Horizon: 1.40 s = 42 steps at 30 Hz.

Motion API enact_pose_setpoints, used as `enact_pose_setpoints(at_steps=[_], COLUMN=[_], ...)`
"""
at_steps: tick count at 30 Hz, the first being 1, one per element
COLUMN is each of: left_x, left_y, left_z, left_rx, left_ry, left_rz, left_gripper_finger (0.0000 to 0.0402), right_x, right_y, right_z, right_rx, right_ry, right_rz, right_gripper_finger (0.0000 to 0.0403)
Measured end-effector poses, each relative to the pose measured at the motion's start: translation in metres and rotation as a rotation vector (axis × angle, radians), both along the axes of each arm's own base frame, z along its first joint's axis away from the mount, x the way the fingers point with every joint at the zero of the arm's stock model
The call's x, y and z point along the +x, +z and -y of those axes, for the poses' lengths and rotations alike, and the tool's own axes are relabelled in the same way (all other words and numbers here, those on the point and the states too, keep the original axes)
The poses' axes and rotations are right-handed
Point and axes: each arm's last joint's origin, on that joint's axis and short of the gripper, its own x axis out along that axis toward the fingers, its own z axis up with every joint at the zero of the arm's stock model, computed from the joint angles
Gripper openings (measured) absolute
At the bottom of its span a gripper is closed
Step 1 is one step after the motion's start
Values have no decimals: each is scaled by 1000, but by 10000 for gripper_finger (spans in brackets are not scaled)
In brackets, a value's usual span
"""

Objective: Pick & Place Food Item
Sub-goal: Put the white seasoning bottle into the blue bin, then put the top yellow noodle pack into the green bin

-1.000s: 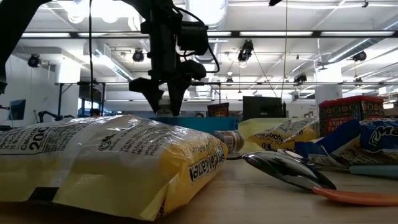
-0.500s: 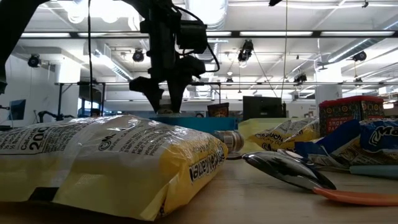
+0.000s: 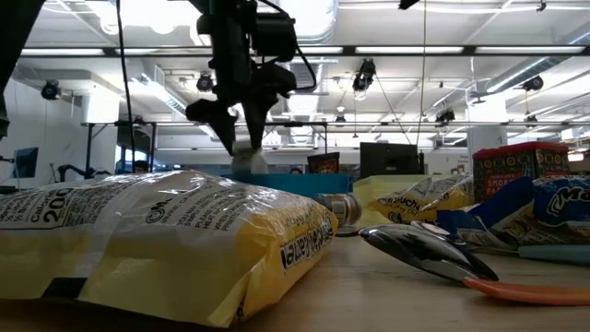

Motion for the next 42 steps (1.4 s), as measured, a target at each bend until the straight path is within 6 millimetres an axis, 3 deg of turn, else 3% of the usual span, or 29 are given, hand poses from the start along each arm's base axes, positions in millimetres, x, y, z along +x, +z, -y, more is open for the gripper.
enact_pose_setpoints(at_steps=[8, 26, 33, 42], left_x=[-4, -8, -19, -48], left_y=[-22, -3, 15, 66], left_z=[3, 4, 6, 16], left_rx=[-8, 3, 13, 69], left_ry=[7, -24, -26, -74], left_rz=[-23, 37, 68, 223], left_gripper_finger=[240, 240, 240, 240], right_x=[0, 0, 0, 0], right_y=[0, 0, 0, -7], right_z=[0, 0, 0, -3], right_rx=[15, 10, 11, 185], right_ry=[-13, -8, -9, -46], right_rz=[12, 7, 7, 18], right_gripper_finger=[379, 379, 379, 379])
